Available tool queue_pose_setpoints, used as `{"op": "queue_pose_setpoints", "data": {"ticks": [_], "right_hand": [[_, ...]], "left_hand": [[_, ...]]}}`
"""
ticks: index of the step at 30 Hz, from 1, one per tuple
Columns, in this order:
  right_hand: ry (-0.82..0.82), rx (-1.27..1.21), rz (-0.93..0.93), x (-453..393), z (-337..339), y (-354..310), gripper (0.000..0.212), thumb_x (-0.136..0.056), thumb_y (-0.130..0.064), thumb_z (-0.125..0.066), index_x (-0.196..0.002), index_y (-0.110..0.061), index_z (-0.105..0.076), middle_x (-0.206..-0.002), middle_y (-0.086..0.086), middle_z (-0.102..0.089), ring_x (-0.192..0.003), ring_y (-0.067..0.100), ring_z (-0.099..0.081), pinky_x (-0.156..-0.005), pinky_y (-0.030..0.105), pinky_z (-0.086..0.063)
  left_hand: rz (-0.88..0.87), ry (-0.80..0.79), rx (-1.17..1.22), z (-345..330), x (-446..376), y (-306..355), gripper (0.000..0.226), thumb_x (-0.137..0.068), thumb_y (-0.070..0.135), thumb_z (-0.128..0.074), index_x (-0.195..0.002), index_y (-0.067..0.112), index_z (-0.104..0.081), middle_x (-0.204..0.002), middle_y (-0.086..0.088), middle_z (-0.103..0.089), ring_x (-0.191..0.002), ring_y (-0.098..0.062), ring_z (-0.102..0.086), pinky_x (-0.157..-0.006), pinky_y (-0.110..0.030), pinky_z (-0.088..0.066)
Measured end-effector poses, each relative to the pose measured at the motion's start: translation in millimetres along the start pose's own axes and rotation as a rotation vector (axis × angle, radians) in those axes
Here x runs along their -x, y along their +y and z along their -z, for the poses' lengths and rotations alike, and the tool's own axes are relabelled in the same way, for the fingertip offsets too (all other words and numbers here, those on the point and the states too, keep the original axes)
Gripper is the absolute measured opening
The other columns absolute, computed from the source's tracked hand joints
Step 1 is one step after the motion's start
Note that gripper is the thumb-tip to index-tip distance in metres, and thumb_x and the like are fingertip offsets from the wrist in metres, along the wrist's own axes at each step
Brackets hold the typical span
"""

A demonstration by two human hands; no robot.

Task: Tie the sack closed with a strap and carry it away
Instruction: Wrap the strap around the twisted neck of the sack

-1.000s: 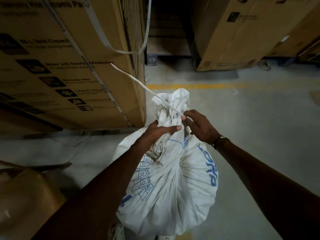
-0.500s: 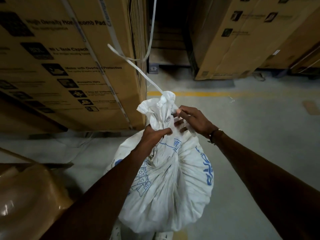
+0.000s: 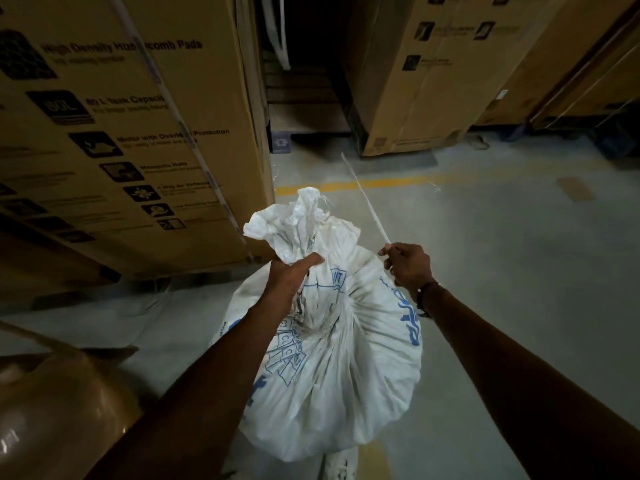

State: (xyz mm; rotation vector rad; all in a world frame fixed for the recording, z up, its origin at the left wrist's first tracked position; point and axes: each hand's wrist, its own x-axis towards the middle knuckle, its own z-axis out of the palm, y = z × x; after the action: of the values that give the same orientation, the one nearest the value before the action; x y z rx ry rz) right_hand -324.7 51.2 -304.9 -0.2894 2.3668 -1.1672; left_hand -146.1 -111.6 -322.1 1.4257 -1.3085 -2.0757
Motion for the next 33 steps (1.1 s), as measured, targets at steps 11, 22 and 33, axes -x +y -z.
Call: {"op": "queue_pose_setpoints", "data": {"ticks": [11,22,33], "right_hand": [[-0.127,-0.018,-0.228,53.3,-18.0,33.9,0.014,-0.103,-0.006,-0.063,-0.094,-0.011,-0.072,-0.075,0.008,-0.060,-0.057,0.019,-0.057,-0.038,0.023,-0.044],[-0.263,-0.071,-0.127,60.4,-57.6,71.4,0.018,-0.095,-0.004,-0.068,-0.092,-0.015,-0.082,-0.071,-0.002,-0.066,-0.075,0.016,-0.059,-0.061,0.023,-0.043],[-0.250,0.016,-0.032,70.7,-78.8,72.5,0.061,-0.068,-0.057,-0.094,-0.100,-0.007,-0.084,-0.102,0.008,-0.084,-0.103,0.020,-0.077,-0.095,0.042,-0.058]], "left_hand": [[-0.034,-0.107,0.049,0.9,0.1,-9.4,0.051,-0.068,0.017,-0.094,-0.113,0.025,-0.071,-0.105,0.012,-0.075,-0.109,-0.019,-0.072,-0.100,-0.038,-0.056],[0.069,-0.170,0.138,0.7,-16.1,-32.4,0.083,-0.053,0.033,-0.102,-0.129,0.021,-0.071,-0.119,-0.002,-0.079,-0.112,-0.025,-0.075,-0.102,-0.052,-0.058],[0.103,-0.316,0.342,-4.2,-3.2,-27.2,0.048,-0.074,0.040,-0.094,-0.108,0.012,-0.075,-0.121,-0.008,-0.073,-0.120,-0.024,-0.067,-0.107,-0.044,-0.050]]}}
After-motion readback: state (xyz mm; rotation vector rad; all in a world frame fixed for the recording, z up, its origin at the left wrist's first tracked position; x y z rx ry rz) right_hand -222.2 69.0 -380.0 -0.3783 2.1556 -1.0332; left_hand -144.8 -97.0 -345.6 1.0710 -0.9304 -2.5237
